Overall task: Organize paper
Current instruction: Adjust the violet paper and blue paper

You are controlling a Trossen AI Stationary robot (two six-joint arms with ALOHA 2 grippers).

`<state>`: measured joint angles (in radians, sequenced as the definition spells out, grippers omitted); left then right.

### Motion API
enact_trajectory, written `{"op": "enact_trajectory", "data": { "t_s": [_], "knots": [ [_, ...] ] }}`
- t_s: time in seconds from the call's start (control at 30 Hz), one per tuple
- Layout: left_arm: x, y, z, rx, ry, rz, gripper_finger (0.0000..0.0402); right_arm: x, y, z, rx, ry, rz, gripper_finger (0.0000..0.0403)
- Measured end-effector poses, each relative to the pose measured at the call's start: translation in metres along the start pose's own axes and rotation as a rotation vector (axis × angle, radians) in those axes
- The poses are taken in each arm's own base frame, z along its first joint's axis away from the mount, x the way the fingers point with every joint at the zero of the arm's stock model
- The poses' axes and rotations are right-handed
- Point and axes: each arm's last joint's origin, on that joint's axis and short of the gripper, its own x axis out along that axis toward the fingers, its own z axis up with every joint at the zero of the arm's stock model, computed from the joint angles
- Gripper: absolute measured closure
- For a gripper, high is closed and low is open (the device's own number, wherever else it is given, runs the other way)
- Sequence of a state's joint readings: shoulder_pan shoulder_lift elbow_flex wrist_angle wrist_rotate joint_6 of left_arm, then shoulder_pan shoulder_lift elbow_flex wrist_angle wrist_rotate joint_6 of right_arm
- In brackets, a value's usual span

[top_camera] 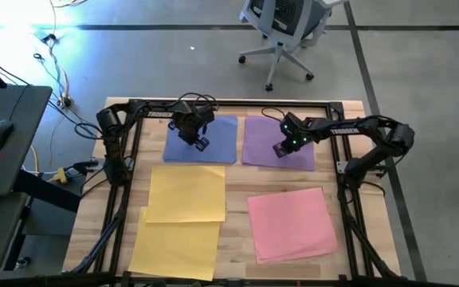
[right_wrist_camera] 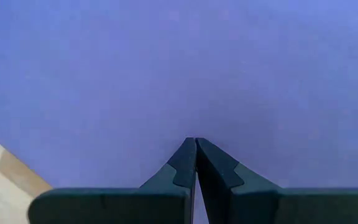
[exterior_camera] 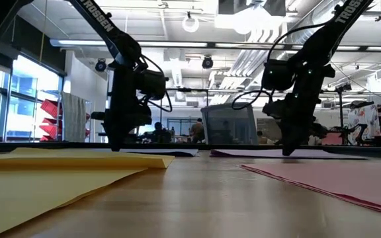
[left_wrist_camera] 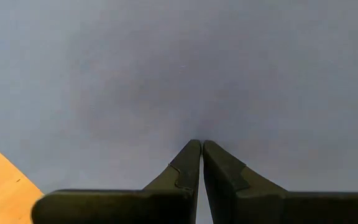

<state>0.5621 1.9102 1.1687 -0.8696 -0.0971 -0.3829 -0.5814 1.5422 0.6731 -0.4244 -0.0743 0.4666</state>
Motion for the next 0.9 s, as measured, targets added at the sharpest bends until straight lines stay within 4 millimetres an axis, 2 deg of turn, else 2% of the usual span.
{"op": "enact_trajectory", "data": {
  "t_s": [0.3, 0.6, 0.73, 0.9],
  "knots": [
    [-0.010, 0.004, -0.001, -0.007, -0.054, 0.029, 0.0402, -0.003, -0.001, -0.001, -0.169, 0.014, 0.026, 0.0403],
    [-0.046, 0.008, -0.009, -0.042, -0.167, 0.009, 0.0402, -0.005, 0.006, -0.003, -0.189, 0.032, 0.026, 0.0403],
    [-0.072, 0.004, -0.024, -0.035, -0.212, -0.041, 0.0402, -0.020, 0.015, 0.000, -0.198, 0.028, 0.035, 0.0403],
    [-0.107, -0.013, -0.065, -0.001, -0.213, -0.087, 0.0402, -0.044, 0.033, 0.000, -0.246, -0.069, 0.108, 0.0403]
  ]
}}
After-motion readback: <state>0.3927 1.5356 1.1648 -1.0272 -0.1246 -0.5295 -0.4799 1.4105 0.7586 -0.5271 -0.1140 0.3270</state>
